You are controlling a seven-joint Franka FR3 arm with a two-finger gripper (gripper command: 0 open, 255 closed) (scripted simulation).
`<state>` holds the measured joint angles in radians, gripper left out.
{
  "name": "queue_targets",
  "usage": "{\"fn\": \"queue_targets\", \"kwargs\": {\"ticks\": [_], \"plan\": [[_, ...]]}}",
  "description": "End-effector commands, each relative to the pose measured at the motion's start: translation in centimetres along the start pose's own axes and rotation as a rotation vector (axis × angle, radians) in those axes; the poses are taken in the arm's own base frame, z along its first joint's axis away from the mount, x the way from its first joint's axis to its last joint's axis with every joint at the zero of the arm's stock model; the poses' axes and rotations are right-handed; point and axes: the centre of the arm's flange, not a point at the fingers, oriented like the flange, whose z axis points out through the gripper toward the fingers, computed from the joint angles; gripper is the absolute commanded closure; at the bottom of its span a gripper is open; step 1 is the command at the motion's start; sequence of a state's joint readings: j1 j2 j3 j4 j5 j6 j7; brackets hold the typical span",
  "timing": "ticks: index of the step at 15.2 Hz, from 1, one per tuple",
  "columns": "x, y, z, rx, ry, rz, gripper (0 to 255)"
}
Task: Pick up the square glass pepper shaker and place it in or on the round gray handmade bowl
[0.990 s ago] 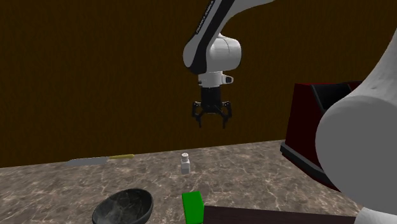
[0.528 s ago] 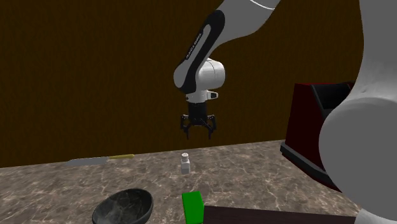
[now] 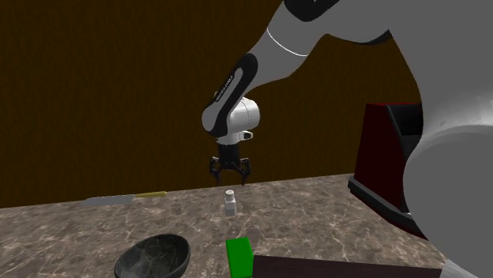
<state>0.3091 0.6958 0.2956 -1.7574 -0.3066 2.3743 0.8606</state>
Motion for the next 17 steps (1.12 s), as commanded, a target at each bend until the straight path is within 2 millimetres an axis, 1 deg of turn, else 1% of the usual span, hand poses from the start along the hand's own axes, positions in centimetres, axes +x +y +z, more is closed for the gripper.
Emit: {"fn": "queue_targets", "kwargs": {"ticks": [1, 6, 7, 15, 16, 17], "plan": [[0.3, -0.7, 1.2, 0.000, 0.000, -0.001, 0], [0.3, -0.7, 3.8, 0.000, 0.000, -0.001, 0], [0.3, -0.7, 4.7, 0.000, 0.000, -0.001, 0], [0.3, -0.7, 4.7, 0.000, 0.000, -0.001, 0], [0.3, -0.7, 4.7, 0.000, 0.000, -0.001, 255], [0.3, -0.7, 4.7, 0.000, 0.000, -0.001, 255]]}}
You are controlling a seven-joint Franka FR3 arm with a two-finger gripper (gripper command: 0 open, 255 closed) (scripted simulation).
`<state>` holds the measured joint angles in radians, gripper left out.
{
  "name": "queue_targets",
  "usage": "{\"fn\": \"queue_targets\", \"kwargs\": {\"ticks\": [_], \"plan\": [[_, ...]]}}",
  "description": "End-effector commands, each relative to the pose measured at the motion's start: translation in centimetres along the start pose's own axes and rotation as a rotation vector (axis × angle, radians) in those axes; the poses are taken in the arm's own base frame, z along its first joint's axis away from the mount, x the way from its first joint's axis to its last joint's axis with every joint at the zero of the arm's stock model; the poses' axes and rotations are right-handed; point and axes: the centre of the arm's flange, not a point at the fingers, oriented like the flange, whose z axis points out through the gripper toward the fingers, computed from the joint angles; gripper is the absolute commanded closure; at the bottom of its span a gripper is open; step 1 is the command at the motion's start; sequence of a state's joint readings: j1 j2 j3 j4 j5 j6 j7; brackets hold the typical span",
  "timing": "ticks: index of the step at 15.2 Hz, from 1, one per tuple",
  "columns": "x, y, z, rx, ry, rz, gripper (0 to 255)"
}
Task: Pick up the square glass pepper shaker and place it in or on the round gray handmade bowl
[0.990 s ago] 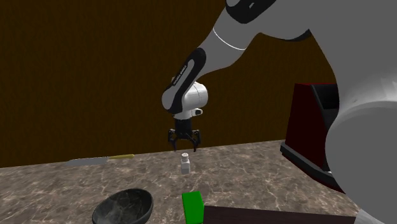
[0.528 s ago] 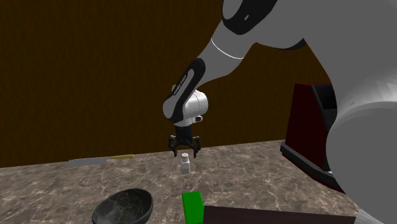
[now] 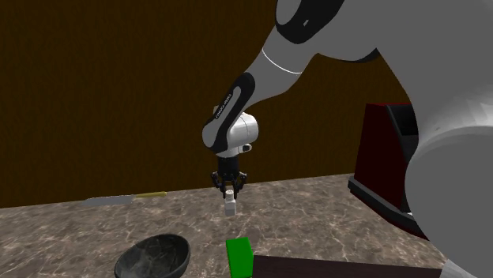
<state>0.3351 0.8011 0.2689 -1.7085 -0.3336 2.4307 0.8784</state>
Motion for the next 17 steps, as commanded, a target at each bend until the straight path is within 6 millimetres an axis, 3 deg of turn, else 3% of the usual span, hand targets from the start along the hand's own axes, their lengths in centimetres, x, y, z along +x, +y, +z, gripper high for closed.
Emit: {"fn": "queue_targets", "kwargs": {"ticks": [1, 8, 17], "plan": [[0.0, 0.0, 0.0, 0.000, 0.000, 0.000, 255], [0.0, 0.0, 0.0, 0.000, 0.000, 0.000, 255], [-0.1, 0.2, -4.7, 0.000, 0.000, 0.000, 255]]}}
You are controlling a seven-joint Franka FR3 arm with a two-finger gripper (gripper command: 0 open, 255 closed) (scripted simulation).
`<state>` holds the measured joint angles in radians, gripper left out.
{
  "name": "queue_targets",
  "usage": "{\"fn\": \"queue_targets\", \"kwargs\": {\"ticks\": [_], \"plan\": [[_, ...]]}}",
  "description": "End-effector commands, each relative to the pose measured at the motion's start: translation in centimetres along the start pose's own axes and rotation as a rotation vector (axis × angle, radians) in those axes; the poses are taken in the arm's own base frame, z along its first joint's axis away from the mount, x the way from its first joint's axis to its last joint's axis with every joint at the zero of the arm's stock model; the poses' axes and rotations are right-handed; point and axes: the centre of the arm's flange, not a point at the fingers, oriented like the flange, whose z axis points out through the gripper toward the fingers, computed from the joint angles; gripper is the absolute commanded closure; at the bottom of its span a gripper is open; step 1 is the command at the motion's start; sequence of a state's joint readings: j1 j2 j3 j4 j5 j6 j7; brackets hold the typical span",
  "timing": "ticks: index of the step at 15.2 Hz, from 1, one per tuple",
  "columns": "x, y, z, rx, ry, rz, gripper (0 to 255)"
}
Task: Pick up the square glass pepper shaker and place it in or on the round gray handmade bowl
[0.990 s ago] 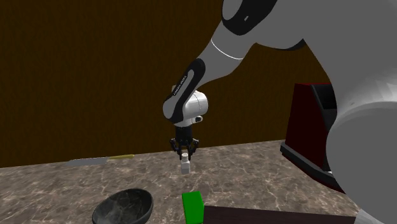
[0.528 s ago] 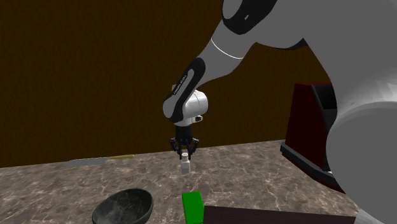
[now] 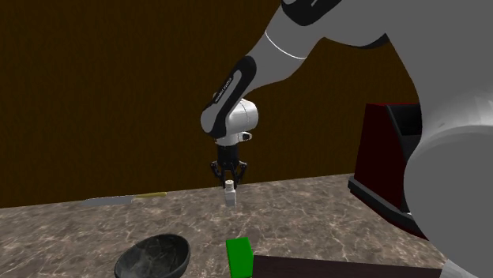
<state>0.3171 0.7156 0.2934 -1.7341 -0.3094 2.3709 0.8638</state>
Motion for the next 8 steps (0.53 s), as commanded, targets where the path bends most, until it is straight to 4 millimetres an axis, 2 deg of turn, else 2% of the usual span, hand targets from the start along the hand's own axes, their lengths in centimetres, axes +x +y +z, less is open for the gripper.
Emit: {"fn": "queue_targets", "kwargs": {"ticks": [1, 8], "plan": [[0.0, 0.0, -1.0, 0.000, 0.000, 0.000, 255], [0.0, 0.2, -4.7, 0.000, 0.000, 0.000, 255]]}}
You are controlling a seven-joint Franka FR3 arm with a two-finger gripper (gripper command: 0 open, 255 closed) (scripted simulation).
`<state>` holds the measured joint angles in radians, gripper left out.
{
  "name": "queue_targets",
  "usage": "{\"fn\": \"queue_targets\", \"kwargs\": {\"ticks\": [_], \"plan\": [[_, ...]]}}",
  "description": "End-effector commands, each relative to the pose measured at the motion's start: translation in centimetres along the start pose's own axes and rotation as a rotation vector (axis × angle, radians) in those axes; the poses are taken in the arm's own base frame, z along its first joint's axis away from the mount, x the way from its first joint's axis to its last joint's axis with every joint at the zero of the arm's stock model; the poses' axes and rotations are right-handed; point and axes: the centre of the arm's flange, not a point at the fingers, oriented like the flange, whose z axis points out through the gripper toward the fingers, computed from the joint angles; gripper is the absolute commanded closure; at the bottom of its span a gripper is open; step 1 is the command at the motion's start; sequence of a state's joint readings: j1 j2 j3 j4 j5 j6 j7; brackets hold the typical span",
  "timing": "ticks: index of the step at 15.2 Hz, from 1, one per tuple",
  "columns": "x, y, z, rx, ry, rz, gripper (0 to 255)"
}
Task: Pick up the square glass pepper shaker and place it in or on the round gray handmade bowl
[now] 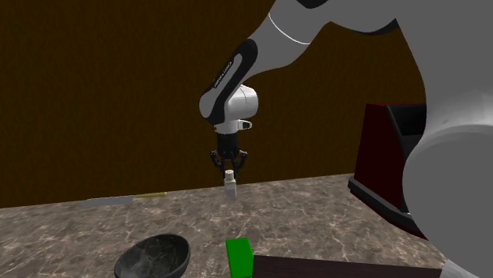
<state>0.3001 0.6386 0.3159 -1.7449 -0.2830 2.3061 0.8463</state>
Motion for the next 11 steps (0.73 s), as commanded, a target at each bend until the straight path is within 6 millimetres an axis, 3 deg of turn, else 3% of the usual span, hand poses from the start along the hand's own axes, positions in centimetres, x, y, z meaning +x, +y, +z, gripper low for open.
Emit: {"fn": "queue_targets", "kwargs": {"ticks": [1, 11], "plan": [[0.0, 0.0, -1.0, 0.000, 0.000, 0.000, 255], [-0.1, 0.2, -6.3, 0.000, 0.000, 0.000, 255]]}}
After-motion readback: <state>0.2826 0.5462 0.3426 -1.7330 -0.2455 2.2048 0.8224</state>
